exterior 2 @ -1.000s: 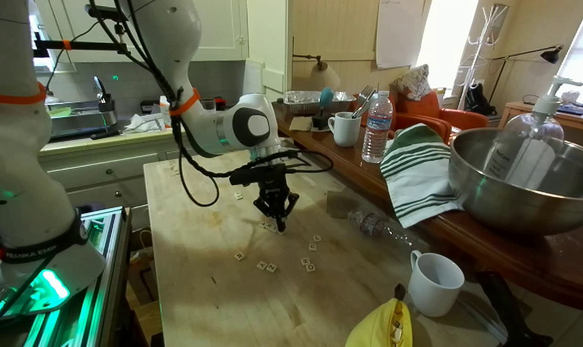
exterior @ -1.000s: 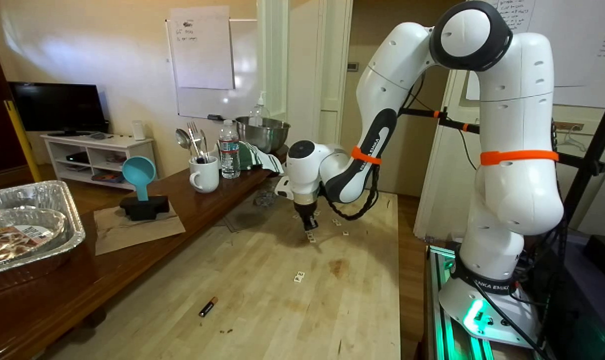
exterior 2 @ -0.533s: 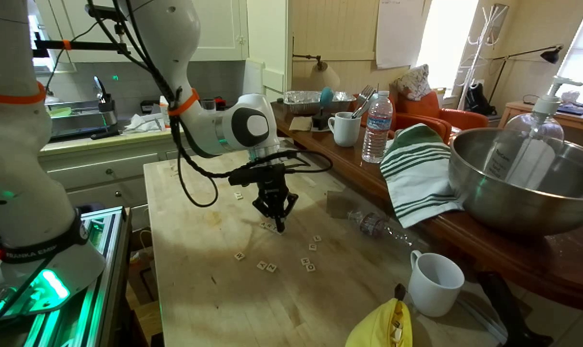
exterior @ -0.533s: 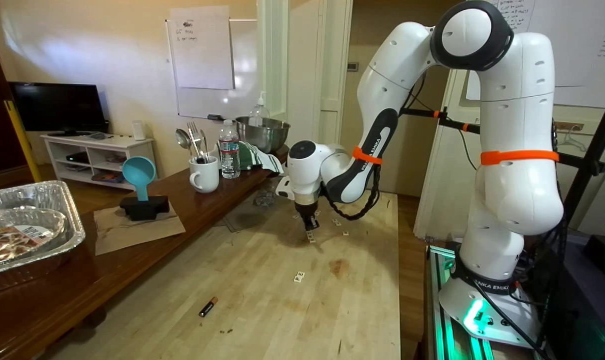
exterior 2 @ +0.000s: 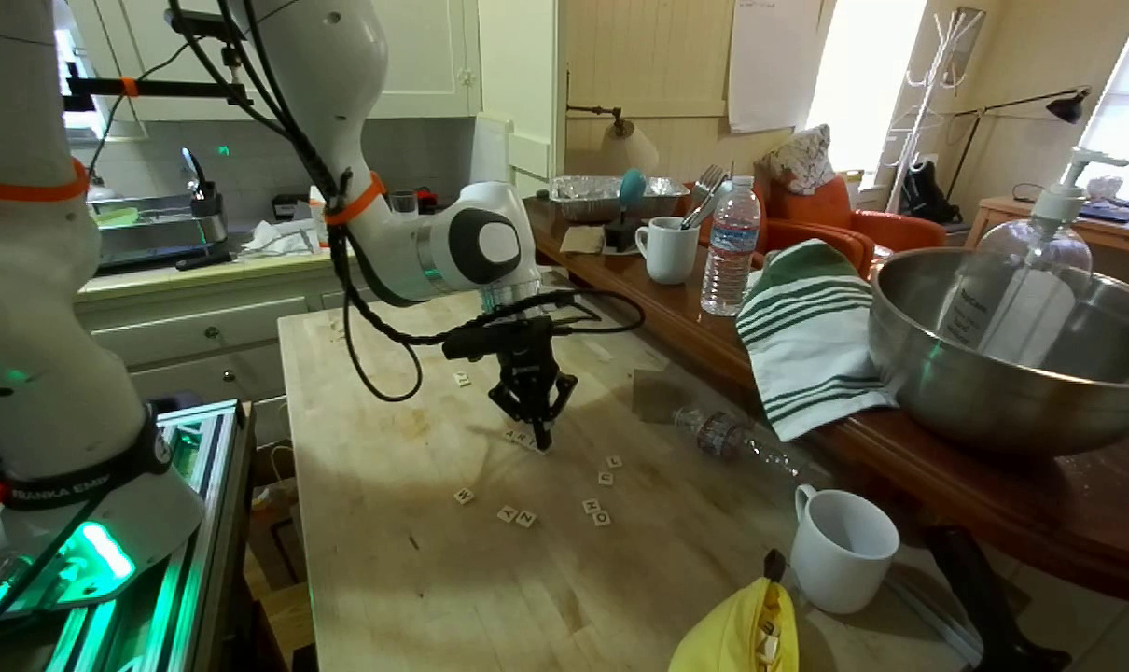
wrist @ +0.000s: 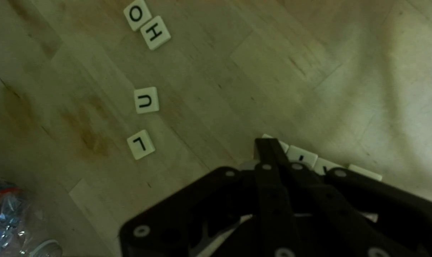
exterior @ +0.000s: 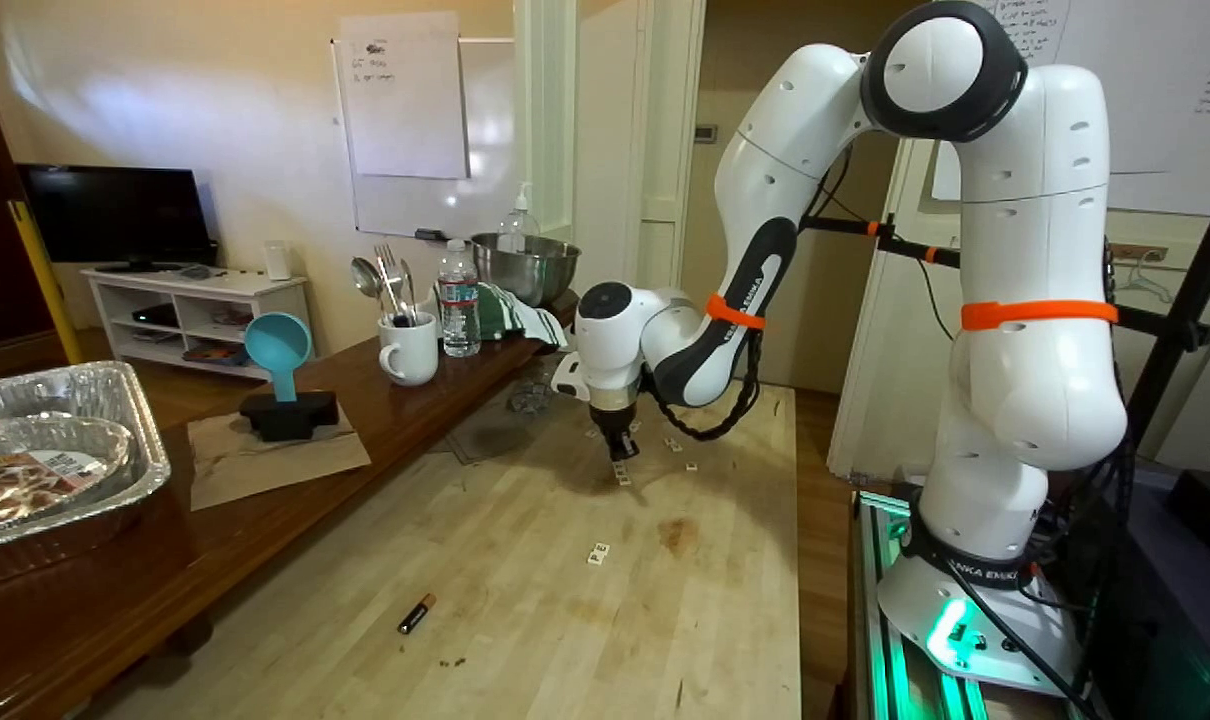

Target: Move the tile letter s from the left word to the right word

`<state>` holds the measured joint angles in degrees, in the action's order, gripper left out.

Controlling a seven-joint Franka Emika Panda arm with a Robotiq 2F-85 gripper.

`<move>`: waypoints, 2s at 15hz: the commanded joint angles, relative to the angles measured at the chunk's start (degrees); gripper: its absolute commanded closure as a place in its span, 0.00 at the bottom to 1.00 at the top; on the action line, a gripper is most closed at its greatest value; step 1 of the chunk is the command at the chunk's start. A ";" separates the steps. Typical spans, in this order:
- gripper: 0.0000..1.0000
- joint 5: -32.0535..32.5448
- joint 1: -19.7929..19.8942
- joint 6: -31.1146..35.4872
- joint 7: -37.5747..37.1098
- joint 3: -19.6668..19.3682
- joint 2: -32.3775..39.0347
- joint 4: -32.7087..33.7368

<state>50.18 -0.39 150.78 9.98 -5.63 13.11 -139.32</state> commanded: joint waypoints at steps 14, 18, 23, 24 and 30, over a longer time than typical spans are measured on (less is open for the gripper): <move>1.00 0.62 1.56 1.06 -0.48 0.56 -0.62 -2.19; 1.00 0.56 1.50 1.06 -0.64 0.65 -0.83 -2.07; 1.00 0.19 1.46 1.14 -0.47 0.88 -1.31 -1.95; 1.00 0.56 1.34 1.00 -0.85 0.82 -1.45 -1.92; 1.00 -0.52 1.44 0.69 0.06 1.33 -1.70 -1.77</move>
<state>50.09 0.16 150.78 9.99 -5.12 12.68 -139.79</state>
